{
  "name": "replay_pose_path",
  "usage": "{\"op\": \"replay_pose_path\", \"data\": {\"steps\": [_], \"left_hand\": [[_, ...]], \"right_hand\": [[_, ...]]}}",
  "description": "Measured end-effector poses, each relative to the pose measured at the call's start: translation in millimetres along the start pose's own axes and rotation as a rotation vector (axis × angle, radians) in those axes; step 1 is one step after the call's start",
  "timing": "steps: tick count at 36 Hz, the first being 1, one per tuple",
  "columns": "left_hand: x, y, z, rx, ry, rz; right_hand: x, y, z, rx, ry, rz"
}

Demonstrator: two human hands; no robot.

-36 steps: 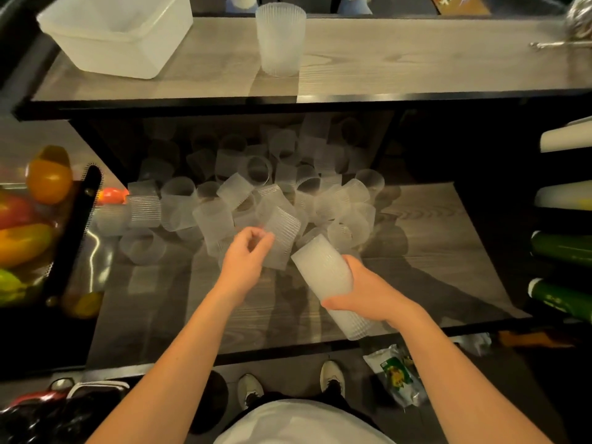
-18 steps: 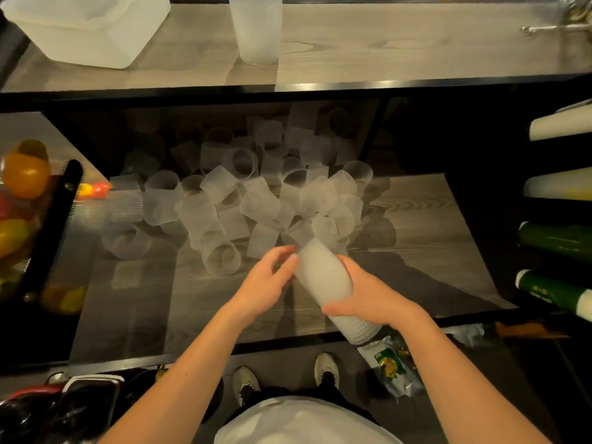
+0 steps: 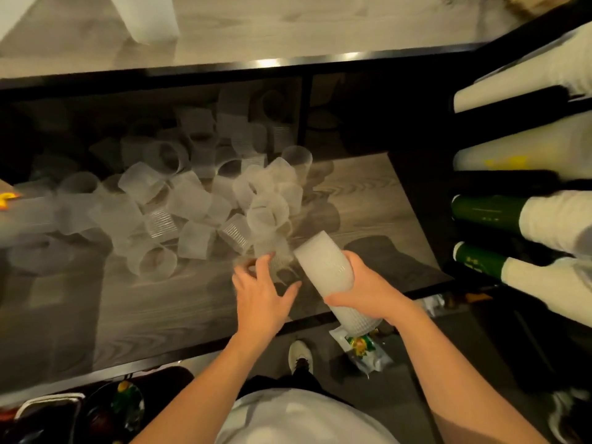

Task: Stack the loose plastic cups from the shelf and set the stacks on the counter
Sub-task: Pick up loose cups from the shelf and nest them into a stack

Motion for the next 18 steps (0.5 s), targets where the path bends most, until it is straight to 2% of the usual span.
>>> {"op": "replay_pose_path", "data": {"steps": [3,7,10,13,18], "left_hand": [[0,-8,17,-0.038,0.159,-0.085],[9,-9,33,-0.188,0.319,-0.228],[20,-10,34,-0.183,0.413,-0.333],[27,-10,27,-0.140,0.413,-0.424],[30,0,18,-0.114,0.277,-0.197]], "right_hand": [[-5,5,3,0.006,0.003,-0.026],[-5,7,7,0.053,0.006,-0.067],[-3,6,8,0.112,0.012,-0.120],[-1,1,10,0.193,0.019,-0.177],[5,-8,13,0.252,0.028,-0.253]]}}
Point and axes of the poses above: each hand's wrist, its own z-axis towards the middle knuckle, its own y-axis out of the back of the hand, x = y × z, the point moved 6 cm from there along z, towards the middle knuckle, and after that the axes turned 3 degrees about -y, right-handed, at the moved point
